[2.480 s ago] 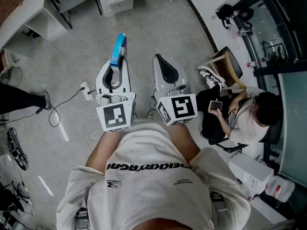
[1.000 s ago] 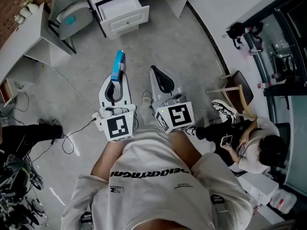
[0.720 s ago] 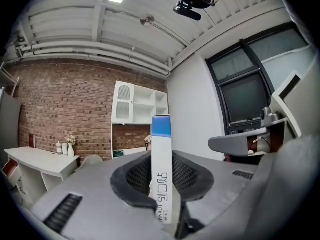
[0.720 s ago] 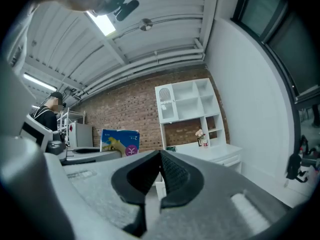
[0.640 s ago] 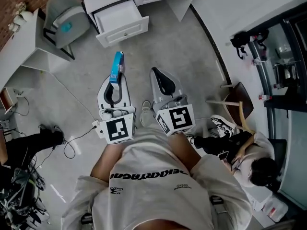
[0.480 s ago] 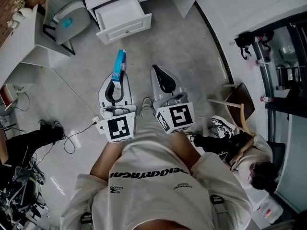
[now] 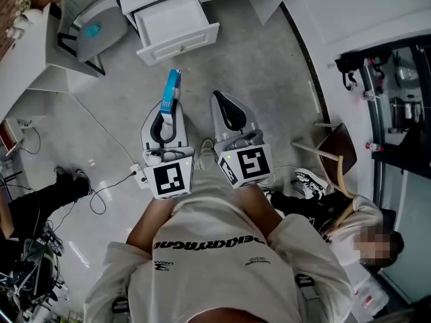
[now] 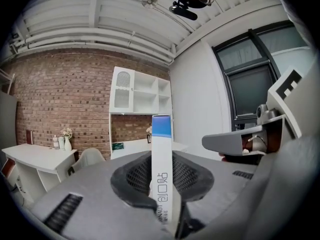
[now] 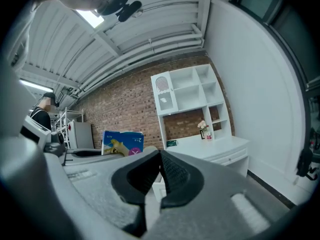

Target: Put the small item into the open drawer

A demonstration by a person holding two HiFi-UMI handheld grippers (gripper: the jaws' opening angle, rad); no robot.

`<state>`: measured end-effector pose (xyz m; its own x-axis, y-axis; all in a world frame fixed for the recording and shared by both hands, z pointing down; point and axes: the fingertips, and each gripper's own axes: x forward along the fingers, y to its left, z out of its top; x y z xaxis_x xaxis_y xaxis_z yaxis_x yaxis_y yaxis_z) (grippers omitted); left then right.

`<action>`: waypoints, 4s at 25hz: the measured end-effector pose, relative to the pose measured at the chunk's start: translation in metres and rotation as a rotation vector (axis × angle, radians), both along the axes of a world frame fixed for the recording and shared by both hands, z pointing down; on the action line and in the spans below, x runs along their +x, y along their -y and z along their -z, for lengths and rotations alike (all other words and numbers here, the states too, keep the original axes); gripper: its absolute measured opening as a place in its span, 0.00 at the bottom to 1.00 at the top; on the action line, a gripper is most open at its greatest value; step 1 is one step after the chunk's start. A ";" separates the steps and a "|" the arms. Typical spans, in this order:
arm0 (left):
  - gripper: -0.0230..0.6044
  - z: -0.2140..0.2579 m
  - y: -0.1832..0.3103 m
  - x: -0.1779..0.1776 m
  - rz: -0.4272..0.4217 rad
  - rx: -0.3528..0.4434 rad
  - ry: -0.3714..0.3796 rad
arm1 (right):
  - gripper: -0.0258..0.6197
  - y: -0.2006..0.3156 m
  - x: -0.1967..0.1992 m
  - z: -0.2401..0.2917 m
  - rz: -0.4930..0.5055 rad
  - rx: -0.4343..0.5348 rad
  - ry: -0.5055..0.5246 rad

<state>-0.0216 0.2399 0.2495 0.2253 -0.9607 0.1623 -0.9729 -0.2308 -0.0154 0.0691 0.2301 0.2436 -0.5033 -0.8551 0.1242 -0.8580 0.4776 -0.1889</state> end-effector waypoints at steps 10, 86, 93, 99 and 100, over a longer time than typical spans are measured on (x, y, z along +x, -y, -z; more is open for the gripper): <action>0.15 -0.007 0.144 -0.062 -0.062 -0.001 -0.032 | 0.04 0.135 -0.058 -0.005 -0.063 -0.002 -0.045; 0.15 -0.389 0.514 -0.073 -0.019 -0.642 0.054 | 0.03 0.431 -0.077 -0.325 -0.101 -0.557 0.003; 0.15 -0.425 0.519 -0.071 -0.007 -0.727 0.083 | 0.03 0.432 -0.068 -0.342 -0.109 -0.564 -0.005; 0.15 -0.440 0.527 -0.066 -0.014 -0.785 0.075 | 0.03 0.432 -0.068 -0.350 -0.100 -0.563 -0.002; 0.15 -0.441 0.528 -0.065 -0.013 -0.793 0.072 | 0.03 0.432 -0.067 -0.350 -0.099 -0.563 -0.001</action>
